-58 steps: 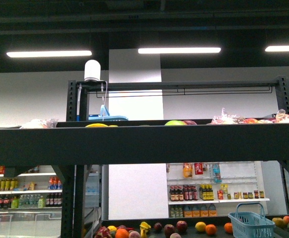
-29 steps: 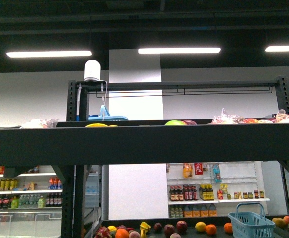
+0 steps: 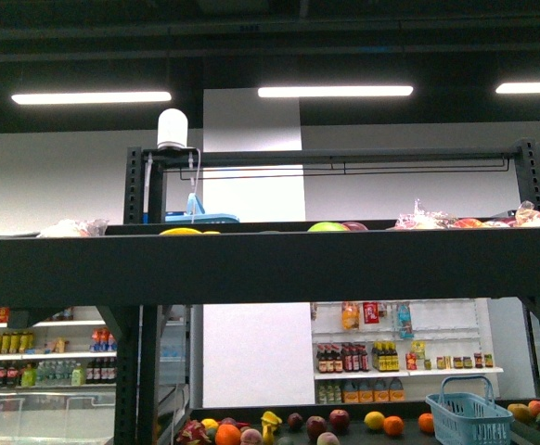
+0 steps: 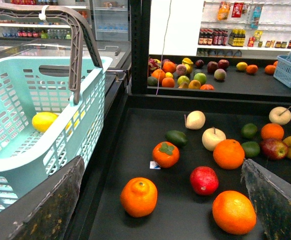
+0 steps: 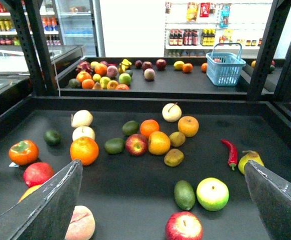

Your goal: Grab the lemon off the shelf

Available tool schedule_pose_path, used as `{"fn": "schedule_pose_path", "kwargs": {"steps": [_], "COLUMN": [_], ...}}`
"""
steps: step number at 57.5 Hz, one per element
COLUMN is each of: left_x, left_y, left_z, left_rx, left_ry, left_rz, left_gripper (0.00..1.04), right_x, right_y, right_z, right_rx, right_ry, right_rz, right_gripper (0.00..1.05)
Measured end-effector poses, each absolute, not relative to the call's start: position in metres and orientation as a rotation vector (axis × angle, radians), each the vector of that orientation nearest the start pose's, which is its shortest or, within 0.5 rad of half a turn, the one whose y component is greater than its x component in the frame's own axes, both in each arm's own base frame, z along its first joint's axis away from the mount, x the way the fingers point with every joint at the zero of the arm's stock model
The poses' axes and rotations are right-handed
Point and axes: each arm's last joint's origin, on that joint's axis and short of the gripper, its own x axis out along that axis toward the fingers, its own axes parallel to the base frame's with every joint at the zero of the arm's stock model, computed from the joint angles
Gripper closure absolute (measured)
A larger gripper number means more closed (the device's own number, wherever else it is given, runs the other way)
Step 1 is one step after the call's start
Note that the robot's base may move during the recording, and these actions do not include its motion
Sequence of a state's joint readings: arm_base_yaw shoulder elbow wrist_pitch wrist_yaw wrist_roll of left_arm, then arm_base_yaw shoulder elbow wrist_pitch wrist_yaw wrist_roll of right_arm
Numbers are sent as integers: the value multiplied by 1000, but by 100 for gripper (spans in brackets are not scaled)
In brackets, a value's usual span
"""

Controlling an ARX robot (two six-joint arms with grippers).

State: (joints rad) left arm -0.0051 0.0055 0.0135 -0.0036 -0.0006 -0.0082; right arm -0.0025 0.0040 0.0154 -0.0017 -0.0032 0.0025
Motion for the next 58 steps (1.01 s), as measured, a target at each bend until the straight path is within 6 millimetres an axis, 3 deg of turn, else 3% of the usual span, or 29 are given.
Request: {"fn": "schedule_pose_path", "kwargs": {"steps": [58], "left_x": [97], "left_y": [0], "left_z": [167], "left_rx": [-8], "left_ry": [-4], "left_rz": [-5], "left_gripper": [8], "right_x": [97], "right_y": [0], "right_z": [168], "right_rx": [2], "right_ry": [-10], "right_rz": [0], "right_gripper": [7]}}
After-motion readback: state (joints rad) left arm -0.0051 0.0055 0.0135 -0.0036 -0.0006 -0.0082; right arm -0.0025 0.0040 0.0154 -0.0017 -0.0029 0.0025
